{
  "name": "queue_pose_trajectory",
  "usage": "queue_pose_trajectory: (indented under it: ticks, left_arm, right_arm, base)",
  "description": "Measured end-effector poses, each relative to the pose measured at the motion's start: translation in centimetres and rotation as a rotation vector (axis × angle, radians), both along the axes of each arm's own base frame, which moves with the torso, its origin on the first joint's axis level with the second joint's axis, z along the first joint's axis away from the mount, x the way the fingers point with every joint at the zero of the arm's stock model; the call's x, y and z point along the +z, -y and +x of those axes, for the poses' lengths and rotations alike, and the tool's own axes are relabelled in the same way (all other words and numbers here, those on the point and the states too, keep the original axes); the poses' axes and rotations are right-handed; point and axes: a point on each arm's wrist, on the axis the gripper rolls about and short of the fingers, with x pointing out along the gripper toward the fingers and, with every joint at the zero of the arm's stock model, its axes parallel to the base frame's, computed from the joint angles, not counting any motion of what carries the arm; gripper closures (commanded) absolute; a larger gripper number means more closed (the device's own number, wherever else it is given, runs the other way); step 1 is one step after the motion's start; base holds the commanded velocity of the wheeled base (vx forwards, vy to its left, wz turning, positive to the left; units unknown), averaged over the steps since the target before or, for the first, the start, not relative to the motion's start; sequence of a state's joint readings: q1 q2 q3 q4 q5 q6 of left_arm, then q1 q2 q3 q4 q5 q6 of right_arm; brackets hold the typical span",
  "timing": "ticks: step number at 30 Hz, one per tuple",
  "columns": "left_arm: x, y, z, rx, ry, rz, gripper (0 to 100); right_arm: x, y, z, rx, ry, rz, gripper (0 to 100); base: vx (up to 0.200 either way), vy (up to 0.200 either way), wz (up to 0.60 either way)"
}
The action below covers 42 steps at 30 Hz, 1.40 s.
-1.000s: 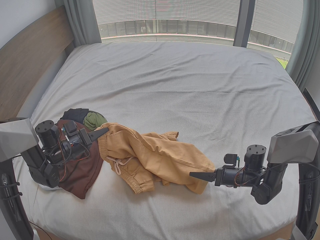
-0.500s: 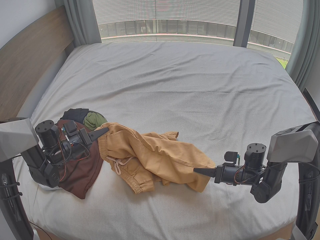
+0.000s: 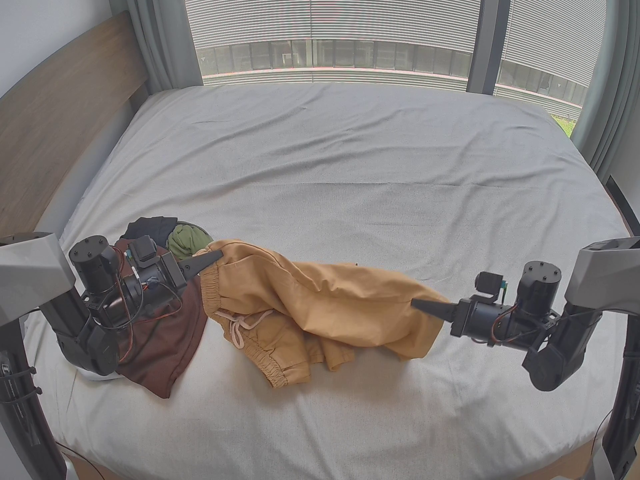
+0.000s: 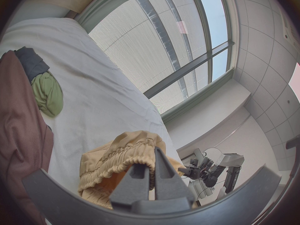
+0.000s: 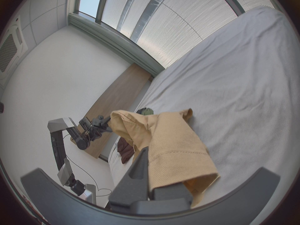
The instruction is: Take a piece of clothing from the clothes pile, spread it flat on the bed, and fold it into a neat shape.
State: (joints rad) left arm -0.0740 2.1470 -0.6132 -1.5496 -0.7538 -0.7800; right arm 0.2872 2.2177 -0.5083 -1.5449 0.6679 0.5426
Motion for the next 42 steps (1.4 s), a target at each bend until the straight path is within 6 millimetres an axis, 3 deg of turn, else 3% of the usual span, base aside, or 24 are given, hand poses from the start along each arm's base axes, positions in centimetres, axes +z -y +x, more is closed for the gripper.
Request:
queue_pose_trajectory:
  ticks: [9, 14, 24, 42]
  left_arm:
    - [2.0, 0.8, -0.7, -0.023, 0.056, -0.006, 100]
    - [2.6, 0.9, -0.9, -0.027, 0.076, -0.006, 100]
    - [3.7, 1.1, -1.3, -0.008, 0.114, -0.009, 100]
    - [5.5, 0.9, -1.3, 0.04, 0.172, -0.022, 100]
  right_arm:
    - [4.8, 3.4, -0.1, -0.096, 0.109, 0.06, 100]
    - [6.6, 4.5, -0.2, -0.128, 0.159, 0.077, 100]
    - [8.1, 5.1, -0.4, -0.142, 0.214, 0.087, 100]
    - [13.0, 6.4, -2.6, -0.169, 0.323, 0.139, 100]
  base:
    - [0.0, 0.0, 0.0]
    - [0.0, 0.0, 0.0]
    - [0.0, 0.0, 0.0]
    - [0.0, 0.0, 0.0]
